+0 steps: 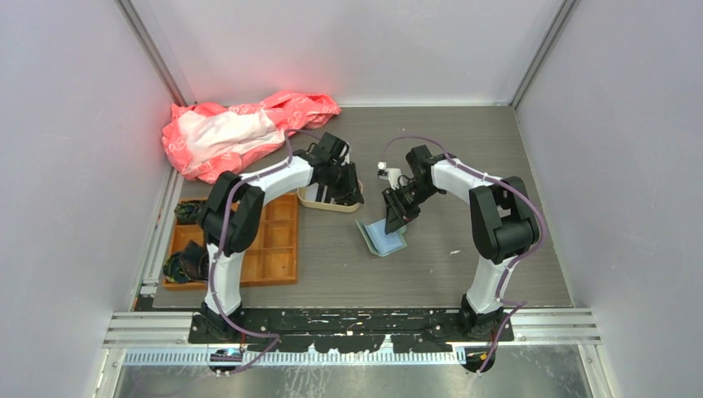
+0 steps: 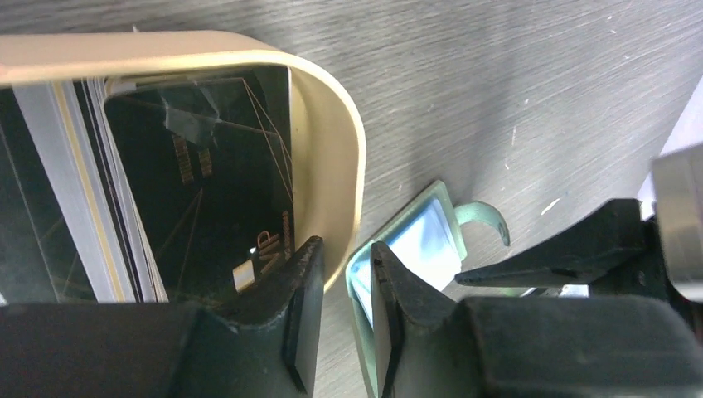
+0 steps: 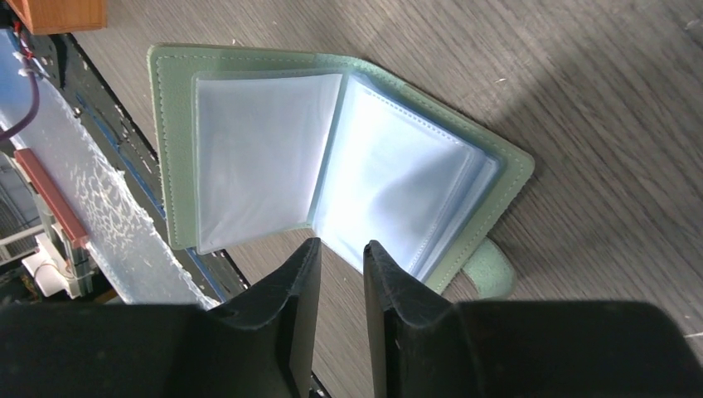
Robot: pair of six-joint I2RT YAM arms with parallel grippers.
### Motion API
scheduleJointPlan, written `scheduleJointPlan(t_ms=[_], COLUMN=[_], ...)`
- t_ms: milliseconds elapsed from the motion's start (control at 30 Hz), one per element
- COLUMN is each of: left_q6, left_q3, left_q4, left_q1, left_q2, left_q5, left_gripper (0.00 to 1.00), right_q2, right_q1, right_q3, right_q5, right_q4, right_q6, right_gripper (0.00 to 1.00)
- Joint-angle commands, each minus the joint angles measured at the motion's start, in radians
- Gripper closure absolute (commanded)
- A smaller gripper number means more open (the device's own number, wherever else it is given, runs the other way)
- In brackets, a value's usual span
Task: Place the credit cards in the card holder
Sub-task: Move the storage box to the center of the board, then pick up the credit card from the storage box.
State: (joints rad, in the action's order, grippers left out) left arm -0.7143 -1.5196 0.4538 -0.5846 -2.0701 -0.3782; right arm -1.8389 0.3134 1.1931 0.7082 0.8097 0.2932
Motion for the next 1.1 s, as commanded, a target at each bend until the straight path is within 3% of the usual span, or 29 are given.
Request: scheduleJointPlan(t_ms=[0,133,267,367,467,667,1067], left_q6=[-0.041,0.007,0.08,0.098,0.102,0.148,0.215], left_q3=[0.029,0.057,0.079,0.124,0.177,0.165,-0.02], left_q4=[-0.1,-0.114,-0.041,-0.016,-0.035,-0.006,0.097], left_q1=[-0.017,-0.018,-0.008,0.038,0.099,0.174,0.196], left_q2=[0.167,0.284,0.348,0.362,0.374,0.324,0.088], left_q5=[0.05,0.13,0.224,0.215,0.172,0.125,0.12], left_gripper=[0.69,0.52,0.44,0.42,0.29,0.27,0.25], right_q2=[0.059,0.064,0.061,0.061,0.058,0.049,0.049], right_q1=[0.004,0.005,0.005,0.004,0.004,0.005,0.006], right_q3=[-0.004,-0.006,-0.004,-0.004,-0.004,0.0,0.0], right_q5=[0.073,0.104,0.112,0.11,0.108,0.107,0.1], right_q4=[-0.006,0.002,0.005,0.006,0.006,0.005,0.005], right_q6=[0.02,0.038,0.045,0.046,0.046,0.044,0.046], right_gripper=[0.69,0.68,0.68,0.68,0.68,0.68,0.68])
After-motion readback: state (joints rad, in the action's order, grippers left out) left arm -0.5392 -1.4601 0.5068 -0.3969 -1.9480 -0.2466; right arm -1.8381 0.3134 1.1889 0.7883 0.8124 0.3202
